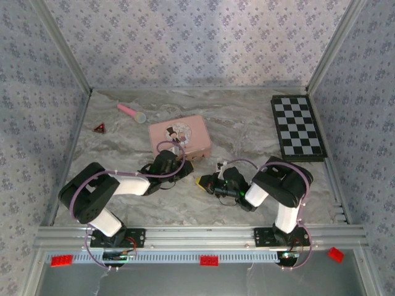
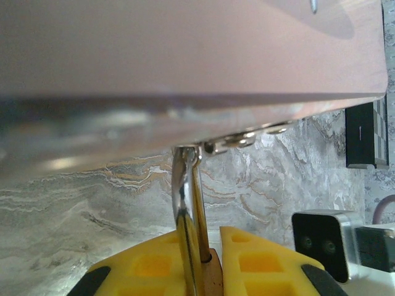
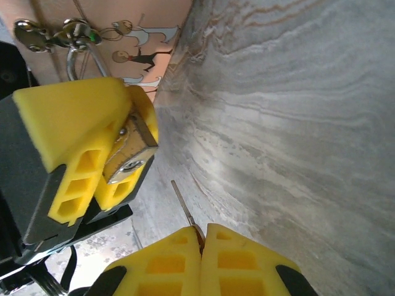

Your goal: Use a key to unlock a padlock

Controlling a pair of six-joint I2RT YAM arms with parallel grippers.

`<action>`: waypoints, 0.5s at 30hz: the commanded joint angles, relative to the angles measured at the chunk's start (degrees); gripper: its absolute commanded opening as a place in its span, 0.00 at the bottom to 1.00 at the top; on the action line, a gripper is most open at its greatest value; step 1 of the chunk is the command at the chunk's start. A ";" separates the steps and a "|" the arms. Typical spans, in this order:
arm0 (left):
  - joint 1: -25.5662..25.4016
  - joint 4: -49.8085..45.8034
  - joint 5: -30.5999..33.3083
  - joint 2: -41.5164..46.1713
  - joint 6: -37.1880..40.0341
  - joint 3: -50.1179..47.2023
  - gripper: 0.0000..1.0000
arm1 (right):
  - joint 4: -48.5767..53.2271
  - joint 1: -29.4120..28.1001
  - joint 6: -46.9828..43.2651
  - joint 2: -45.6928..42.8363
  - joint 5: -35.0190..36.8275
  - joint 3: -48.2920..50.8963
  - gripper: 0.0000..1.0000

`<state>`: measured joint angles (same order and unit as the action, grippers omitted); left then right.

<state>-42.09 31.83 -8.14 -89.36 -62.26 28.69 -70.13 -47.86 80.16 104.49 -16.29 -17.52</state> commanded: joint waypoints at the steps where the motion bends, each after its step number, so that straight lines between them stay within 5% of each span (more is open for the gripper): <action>1: 0.54 6.05 -1.20 -0.44 -1.94 0.54 0.14 | -6.85 0.20 3.69 2.70 -0.98 0.44 0.00; 15: 0.78 6.92 -1.36 -0.64 -2.43 -0.03 0.13 | -9.63 0.39 4.68 3.33 -0.28 0.31 0.00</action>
<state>-42.00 32.93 -8.16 -89.80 -62.50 28.64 -78.04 -47.83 84.29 108.53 -16.53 -17.50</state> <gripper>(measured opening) 0.157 0.051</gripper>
